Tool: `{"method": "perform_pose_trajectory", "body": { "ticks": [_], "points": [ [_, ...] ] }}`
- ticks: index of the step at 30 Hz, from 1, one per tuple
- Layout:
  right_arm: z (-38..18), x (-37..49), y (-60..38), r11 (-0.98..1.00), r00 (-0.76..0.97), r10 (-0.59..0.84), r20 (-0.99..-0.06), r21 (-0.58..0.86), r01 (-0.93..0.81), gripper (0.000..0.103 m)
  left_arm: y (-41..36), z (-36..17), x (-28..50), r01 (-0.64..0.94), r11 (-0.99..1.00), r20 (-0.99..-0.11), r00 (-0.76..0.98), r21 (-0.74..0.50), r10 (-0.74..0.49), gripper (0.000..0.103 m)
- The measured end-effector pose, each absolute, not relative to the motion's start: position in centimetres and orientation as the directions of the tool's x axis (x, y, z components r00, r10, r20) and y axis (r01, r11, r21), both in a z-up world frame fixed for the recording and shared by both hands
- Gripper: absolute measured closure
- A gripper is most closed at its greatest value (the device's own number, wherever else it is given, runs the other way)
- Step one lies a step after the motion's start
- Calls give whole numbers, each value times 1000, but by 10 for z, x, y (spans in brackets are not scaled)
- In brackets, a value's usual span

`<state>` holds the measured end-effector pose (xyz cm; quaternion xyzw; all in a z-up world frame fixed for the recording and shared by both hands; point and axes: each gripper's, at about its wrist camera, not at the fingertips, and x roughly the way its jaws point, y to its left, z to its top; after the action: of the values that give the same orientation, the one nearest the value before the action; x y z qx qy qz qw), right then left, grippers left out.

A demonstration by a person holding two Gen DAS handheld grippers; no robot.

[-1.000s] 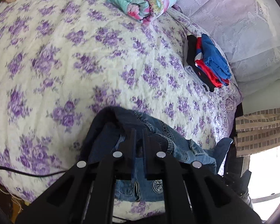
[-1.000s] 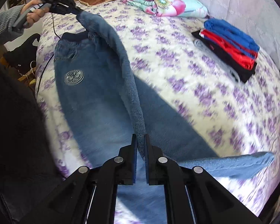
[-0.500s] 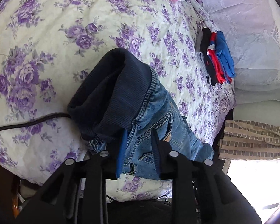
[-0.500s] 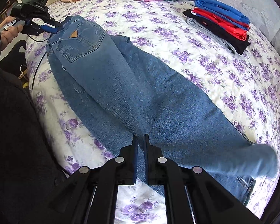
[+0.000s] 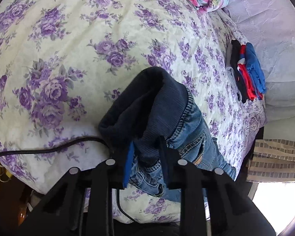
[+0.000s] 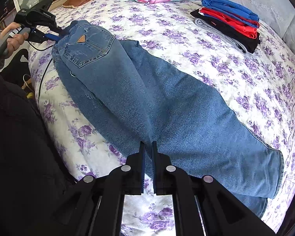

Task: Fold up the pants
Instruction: 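Lay the stretched jeans flat on the bed and open the right tool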

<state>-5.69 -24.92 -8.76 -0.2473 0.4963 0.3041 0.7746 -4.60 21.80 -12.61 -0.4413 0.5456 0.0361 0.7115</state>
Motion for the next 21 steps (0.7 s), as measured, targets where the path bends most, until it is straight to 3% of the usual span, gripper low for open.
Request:
{"method": "perform_pose_trajectory", "body": {
  "ticks": [8,13,20,21],
  "points": [
    [-88,-72,-240,663,261,257,-930,-27,-748,97,236,-101,-56,-504,617,-794,453,-604,-407,90],
    [-107,-66,-241,682,210,257,-943,23,-731,97,238,-123,-58,-549,636,-840,368,-542,-398,84],
    [-108,-64,-245,716,197,289,-937,75,-694,93,231,-48,-62,-396,746,-791,545,-536,-279,84],
    [-106,-65,-246,721,201,297,-933,81,-688,92,224,-39,-59,-353,761,-774,561,-544,-293,78]
  ]
}}
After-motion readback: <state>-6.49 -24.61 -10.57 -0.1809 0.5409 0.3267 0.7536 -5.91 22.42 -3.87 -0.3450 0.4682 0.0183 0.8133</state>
